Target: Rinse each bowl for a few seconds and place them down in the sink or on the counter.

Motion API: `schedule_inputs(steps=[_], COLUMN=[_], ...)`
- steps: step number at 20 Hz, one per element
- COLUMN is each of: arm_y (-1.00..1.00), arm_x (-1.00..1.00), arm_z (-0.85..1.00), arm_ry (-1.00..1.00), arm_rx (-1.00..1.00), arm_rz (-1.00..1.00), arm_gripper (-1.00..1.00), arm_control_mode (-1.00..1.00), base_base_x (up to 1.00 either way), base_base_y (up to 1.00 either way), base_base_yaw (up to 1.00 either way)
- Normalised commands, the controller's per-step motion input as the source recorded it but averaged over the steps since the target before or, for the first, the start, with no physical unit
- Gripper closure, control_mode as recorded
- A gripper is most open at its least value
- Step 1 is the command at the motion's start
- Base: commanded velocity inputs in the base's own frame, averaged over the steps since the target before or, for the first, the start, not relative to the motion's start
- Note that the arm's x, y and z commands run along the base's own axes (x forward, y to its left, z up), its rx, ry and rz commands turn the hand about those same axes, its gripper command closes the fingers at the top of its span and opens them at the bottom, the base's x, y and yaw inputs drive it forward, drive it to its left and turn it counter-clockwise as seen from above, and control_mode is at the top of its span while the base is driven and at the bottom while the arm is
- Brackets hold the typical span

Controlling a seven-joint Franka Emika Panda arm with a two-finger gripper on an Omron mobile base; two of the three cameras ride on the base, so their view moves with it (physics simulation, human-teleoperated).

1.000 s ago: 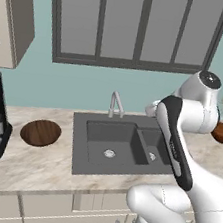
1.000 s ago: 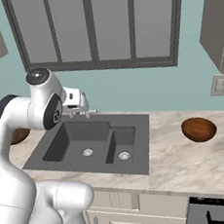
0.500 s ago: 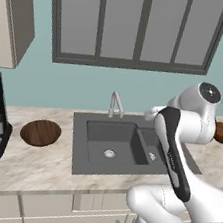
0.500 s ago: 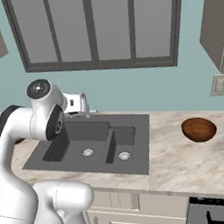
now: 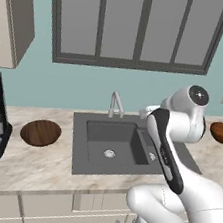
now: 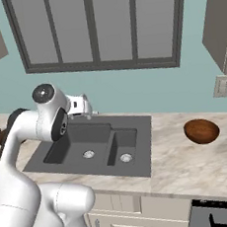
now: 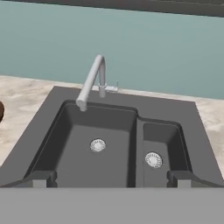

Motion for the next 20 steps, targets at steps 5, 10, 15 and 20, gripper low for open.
schedule_inputs(steps=[5, 10, 15, 20], arm_y=[-0.01, -0.07, -0.08, -0.14], arm_x=[0.37, 0.29, 0.27, 0.2], arm_z=[-0.13, -0.12, -0.13, -0.11], arm_ry=[-0.05, -0.06, -0.03, -0.01], arm_rx=[0.0, 0.0, 0.0, 0.0], arm_rz=[0.01, 0.03, 0.03, 0.04], arm_gripper=[-1.0, -1.0, -1.0, -1.0], arm_control_mode=[-1.0, -1.0, -1.0, -1.0], base_base_x=[0.0, 0.0, 0.0, 0.0], base_base_y=[0.0, 0.0, 0.0, 0.0], base_base_yaw=[0.0, 0.0, 0.0, 0.0])
